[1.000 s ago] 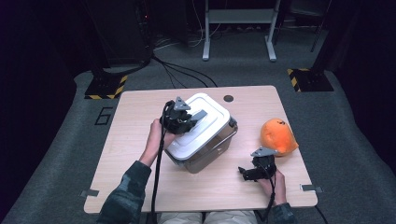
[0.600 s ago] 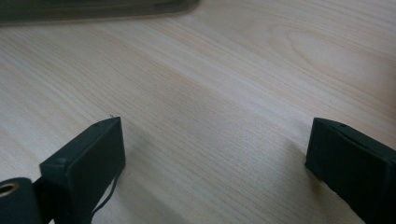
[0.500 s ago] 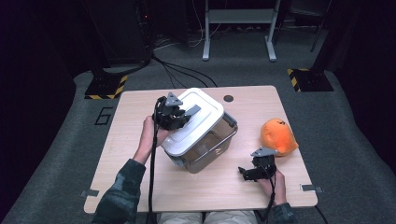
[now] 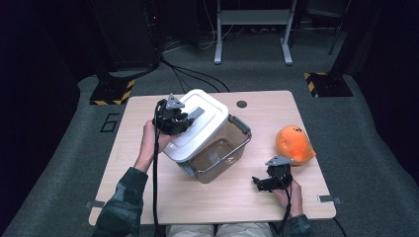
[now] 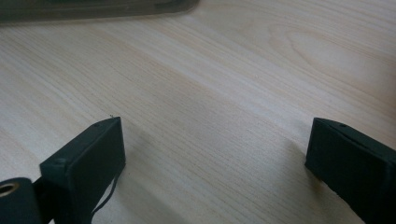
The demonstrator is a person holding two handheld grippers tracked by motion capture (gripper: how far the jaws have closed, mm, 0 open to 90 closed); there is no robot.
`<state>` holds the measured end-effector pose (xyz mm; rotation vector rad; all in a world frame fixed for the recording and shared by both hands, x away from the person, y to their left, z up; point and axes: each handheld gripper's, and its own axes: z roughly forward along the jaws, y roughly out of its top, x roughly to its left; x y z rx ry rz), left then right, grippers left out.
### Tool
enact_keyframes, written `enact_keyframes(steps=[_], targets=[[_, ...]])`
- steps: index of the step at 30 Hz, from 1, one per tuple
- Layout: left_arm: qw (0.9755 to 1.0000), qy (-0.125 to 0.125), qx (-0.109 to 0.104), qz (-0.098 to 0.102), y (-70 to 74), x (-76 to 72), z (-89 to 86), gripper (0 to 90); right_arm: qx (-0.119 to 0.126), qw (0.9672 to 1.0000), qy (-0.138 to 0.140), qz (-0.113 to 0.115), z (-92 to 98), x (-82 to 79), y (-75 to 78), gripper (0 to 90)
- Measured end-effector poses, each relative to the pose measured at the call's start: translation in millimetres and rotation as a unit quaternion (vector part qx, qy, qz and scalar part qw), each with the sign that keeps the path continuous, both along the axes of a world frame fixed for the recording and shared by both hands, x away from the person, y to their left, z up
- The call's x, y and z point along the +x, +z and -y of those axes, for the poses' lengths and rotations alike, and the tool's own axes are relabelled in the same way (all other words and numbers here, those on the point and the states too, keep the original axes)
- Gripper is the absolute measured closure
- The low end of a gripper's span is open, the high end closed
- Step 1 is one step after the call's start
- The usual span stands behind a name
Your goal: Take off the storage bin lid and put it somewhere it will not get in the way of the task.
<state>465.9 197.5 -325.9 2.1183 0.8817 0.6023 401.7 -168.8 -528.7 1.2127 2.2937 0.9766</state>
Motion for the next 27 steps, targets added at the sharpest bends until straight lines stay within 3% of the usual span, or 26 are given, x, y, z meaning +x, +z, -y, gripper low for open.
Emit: enact_keyframes(steps=[27], targets=[[0.9981,0.061,-0.01,0.006,4.1,3.4,-51.2,66.3,0.0,1.0,-0.003,-0.001,-0.1,-0.3,0.0,3.7]])
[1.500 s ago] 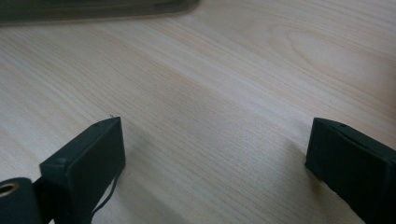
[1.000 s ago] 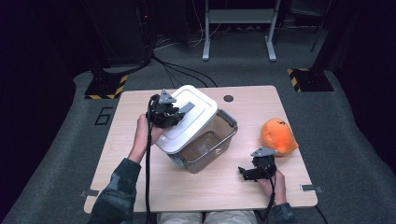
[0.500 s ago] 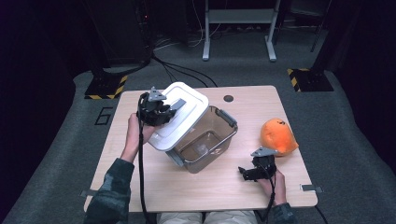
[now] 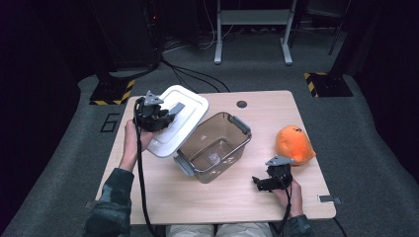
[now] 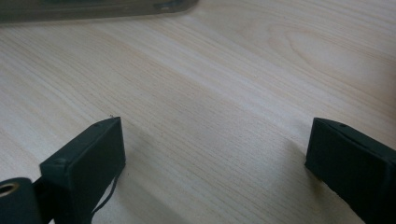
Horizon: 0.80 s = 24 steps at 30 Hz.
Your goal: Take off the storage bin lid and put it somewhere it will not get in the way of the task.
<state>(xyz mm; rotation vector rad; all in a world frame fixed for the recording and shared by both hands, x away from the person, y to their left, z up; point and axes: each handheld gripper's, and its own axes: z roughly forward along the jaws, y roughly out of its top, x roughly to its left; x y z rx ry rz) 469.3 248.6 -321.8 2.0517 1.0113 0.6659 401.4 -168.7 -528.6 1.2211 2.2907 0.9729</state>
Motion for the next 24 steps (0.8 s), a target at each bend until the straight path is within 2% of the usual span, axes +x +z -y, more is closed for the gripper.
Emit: enact_keyframes(steps=[9,24], targets=[[0.9996,0.026,-0.001,-0.005,-5.1,3.3,-18.7,66.3,0.0,1.0,0.0,0.0,0.1,0.1,-0.1,3.7],[0.9969,0.076,-0.012,-0.017,-24.8,11.7,-46.0,66.3,-0.001,1.0,0.001,0.001,0.3,0.1,-0.1,3.7]])
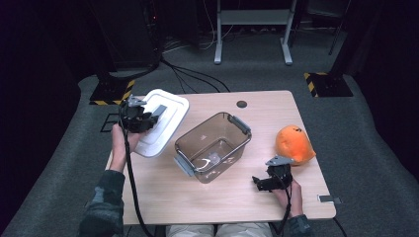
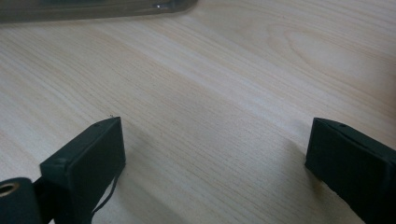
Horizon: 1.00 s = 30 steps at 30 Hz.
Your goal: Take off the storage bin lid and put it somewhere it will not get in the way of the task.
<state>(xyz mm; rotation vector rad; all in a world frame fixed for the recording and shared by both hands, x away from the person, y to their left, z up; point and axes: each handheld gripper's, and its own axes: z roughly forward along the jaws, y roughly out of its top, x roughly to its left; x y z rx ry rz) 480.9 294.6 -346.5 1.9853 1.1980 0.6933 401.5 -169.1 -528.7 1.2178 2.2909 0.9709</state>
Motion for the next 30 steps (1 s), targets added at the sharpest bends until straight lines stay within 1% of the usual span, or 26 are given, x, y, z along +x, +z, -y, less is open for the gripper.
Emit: enact_keyframes(steps=[5,11,13,14,15,16,17,20,26,30], targets=[[0.9999,0.012,-0.004,-0.007,-7.9,3.2,-6.4,66.3,-0.001,1.0,-0.001,0.0,0.0,-0.1,0.0,3.7],[0.9995,0.024,-0.004,-0.019,-16.4,7.6,-14.5,66.3,0.0,1.0,-0.001,0.0,0.0,0.0,0.0,3.8],[0.9993,0.031,-0.006,-0.019,-19.2,9.2,-16.2,66.3,-0.001,1.0,-0.001,0.0,0.0,-0.1,0.1,3.8],[0.9993,0.031,-0.005,-0.022,-20.2,9.8,-17.8,66.3,0.0,1.0,-0.001,0.0,0.0,0.0,0.0,3.8],[0.9991,0.035,-0.009,-0.023,-22.4,10.5,-18.6,66.3,0.0,1.0,-0.001,0.0,0.0,0.0,0.0,3.8],[0.999,0.036,-0.009,-0.025,-23.3,10.8,-19.4,66.3,0.0,1.0,-0.001,0.0,0.0,0.0,0.0,3.8],[0.999,0.033,-0.001,-0.03,-24.6,11.6,-21.7,66.3,0.0,1.0,-0.001,0.0,0.0,-0.1,0.0,3.8],[0.9985,0.043,-0.008,-0.032,-29.6,13.1,-23.5,66.3,0.0,1.0,-0.001,0.0,0.0,-0.1,0.0,3.8],[0.9976,0.049,-0.001,-0.048,-41.4,17.0,-27.9,66.3,0.0,1.0,-0.001,0.0,0.0,-0.1,0.0,3.8],[0.9967,0.056,-0.006,-0.058,-48.8,18.8,-30.1,66.3,0.0,1.0,-0.001,0.0,0.0,0.0,0.0,3.9]])
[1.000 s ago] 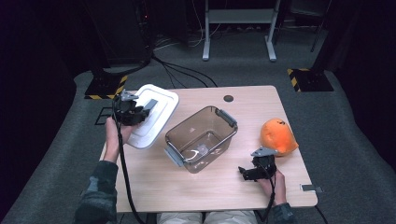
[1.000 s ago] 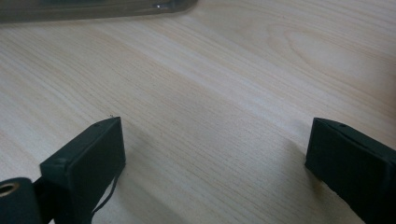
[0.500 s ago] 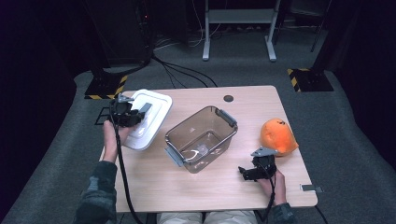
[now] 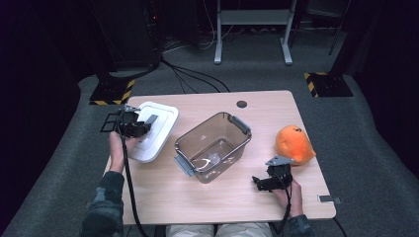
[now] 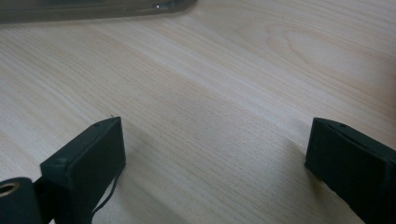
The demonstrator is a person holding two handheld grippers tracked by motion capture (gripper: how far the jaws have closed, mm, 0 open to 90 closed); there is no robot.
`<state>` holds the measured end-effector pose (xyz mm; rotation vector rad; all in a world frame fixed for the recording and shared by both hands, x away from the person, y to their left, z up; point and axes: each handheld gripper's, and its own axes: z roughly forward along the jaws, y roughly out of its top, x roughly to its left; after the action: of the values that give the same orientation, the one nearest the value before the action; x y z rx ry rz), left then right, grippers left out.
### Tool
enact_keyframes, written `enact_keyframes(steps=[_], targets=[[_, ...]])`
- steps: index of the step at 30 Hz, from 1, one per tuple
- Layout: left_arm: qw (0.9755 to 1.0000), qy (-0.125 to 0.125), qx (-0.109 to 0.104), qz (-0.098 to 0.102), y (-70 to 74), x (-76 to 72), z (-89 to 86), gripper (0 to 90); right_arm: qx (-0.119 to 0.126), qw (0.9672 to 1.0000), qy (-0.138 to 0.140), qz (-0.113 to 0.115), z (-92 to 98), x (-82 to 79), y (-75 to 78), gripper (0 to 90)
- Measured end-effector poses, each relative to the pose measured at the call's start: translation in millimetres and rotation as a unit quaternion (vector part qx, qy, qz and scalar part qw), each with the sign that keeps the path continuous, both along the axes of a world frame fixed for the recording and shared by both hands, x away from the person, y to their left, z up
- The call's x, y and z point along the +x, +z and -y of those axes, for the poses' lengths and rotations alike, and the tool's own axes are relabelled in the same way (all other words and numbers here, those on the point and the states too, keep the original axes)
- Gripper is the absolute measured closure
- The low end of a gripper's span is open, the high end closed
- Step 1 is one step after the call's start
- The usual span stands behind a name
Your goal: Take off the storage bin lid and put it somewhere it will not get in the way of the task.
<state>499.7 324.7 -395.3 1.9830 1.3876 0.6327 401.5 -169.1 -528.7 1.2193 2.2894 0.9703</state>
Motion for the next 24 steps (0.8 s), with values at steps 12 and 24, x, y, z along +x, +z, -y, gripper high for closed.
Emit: enact_keyframes(steps=[12,24], targets=[[0.9996,0.007,-0.012,-0.023,-18.4,8.2,-4.8,66.3,0.0,1.0,0.0,0.0,0.0,0.0,0.0,3.9],[0.9991,0.017,-0.022,-0.033,-29.8,13.8,-3.5,66.3,0.0,1.0,0.0,0.0,0.0,0.0,0.0,3.9]])
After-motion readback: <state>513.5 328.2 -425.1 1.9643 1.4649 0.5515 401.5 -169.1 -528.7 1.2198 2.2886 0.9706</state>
